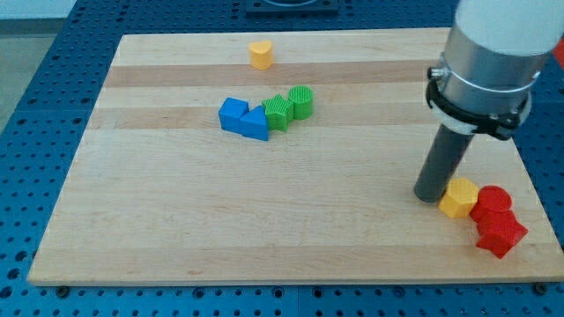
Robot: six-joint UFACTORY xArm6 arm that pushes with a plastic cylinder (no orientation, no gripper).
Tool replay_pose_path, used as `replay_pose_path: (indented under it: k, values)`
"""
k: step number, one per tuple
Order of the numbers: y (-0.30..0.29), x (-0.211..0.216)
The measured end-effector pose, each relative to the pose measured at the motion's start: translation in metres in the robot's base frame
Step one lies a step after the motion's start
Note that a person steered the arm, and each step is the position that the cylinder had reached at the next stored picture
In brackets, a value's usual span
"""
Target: Slide the yellow heart a bit down
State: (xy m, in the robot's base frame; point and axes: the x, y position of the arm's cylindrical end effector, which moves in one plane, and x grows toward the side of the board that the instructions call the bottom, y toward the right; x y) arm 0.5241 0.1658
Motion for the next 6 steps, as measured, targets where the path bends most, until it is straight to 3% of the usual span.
replay_pose_path:
  k: [2, 6]
  values:
    - [-0.005, -0.006]
    - [-0.106, -0.252]
